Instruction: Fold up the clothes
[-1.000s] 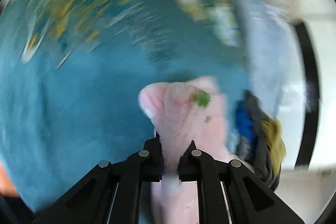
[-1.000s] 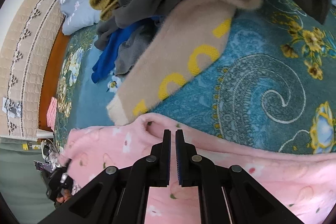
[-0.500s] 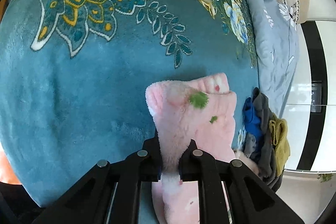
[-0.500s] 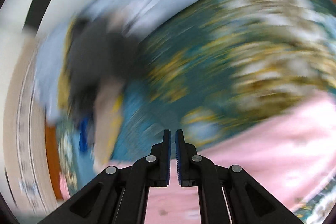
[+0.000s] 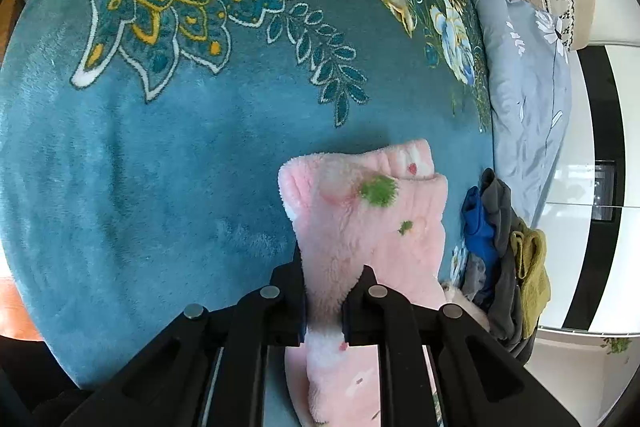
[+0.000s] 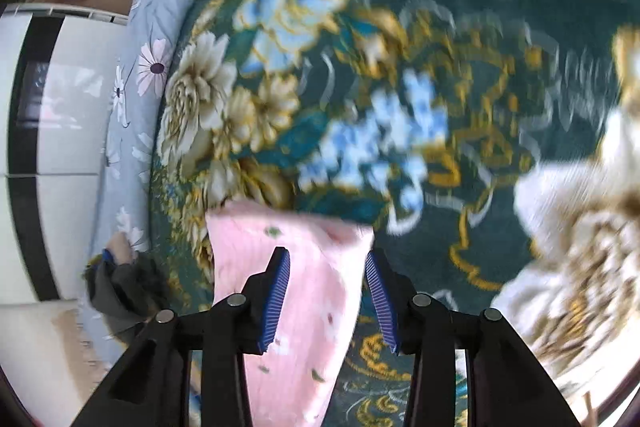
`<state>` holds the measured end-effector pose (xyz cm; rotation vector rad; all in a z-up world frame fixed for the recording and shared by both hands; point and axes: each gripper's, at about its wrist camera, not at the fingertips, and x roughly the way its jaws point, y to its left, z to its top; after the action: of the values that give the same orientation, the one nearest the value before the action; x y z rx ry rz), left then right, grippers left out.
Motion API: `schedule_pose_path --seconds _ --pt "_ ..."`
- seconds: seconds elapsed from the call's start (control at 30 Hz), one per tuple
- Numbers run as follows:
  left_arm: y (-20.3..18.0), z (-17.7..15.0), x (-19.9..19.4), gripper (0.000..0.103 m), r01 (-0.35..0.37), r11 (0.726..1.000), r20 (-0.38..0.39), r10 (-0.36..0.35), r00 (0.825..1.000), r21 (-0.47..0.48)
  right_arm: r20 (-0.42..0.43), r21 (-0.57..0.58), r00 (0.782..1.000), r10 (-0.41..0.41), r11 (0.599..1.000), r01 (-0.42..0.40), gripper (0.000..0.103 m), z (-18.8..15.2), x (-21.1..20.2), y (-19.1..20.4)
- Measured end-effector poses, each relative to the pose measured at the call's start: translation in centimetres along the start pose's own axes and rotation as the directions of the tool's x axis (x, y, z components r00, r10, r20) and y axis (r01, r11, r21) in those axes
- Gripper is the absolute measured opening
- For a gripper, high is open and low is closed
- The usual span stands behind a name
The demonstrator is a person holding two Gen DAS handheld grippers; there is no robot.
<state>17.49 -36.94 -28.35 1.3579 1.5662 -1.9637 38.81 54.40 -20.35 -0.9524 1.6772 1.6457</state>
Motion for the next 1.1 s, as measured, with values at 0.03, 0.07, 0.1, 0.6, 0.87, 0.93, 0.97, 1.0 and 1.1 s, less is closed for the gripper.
schedule_pose_path --seconds 0.03,0.07,0.1,0.6,0.87,0.93,0.97,1.0,1.1 --pt "0.0 0.0 -0.1 0.013 -0.001 1.0 0.001 0.001 1.0 -0.001 -0.028 0.011 0.999 0.034 0.999 -0.034 0.044 -0.3 0.8 -0.4" --pt "0.1 0.0 -0.1 0.013 -0.002 1.0 0.003 0.002 1.0 -0.002 -0.05 0.012 0.998 0.048 0.999 -0.048 0.046 -0.6 1.5 -0.5" --pt "0.1 -0.1 -0.1 0.013 -0.002 1.0 0.004 0.002 1.0 -0.003 -0.068 0.006 0.996 0.051 0.999 -0.05 0.047 -0.9 2.2 -0.6" --pt "-0.1 -0.4 -0.5 0.013 -0.018 1.0 0.016 0.018 1.0 0.018 0.039 0.09 0.995 0.091 0.991 -0.094 0.047 -2.9 6.9 -2.0" --pt "0.2 -0.3 -0.4 0.013 -0.001 1.0 0.009 0.001 1.0 0.003 0.112 0.17 0.988 0.109 0.977 -0.127 0.011 -2.4 5.5 -0.7" --pt "0.3 -0.3 -0.4 0.013 0.006 1.0 0.007 -0.006 1.0 -0.001 0.113 0.122 0.985 0.132 0.982 -0.145 0.01 -2.4 4.7 1.0" --pt "0.4 -0.3 -0.4 0.013 0.01 1.0 0.007 -0.01 1.0 -0.002 0.113 0.091 0.982 0.152 0.982 -0.163 0.01 -2.5 4.2 2.2" --pt "0.4 -0.3 -0.4 0.013 0.013 1.0 0.006 -0.013 1.0 -0.003 0.11 0.052 0.977 0.18 0.981 -0.186 0.01 -2.7 3.7 3.6" --pt "0.5 -0.3 -0.4 0.013 0.022 1.0 0.003 -0.022 1.0 -0.004 0.085 -0.092 0.958 0.274 0.959 -0.266 0.009 -4.3 1.9 9.0"
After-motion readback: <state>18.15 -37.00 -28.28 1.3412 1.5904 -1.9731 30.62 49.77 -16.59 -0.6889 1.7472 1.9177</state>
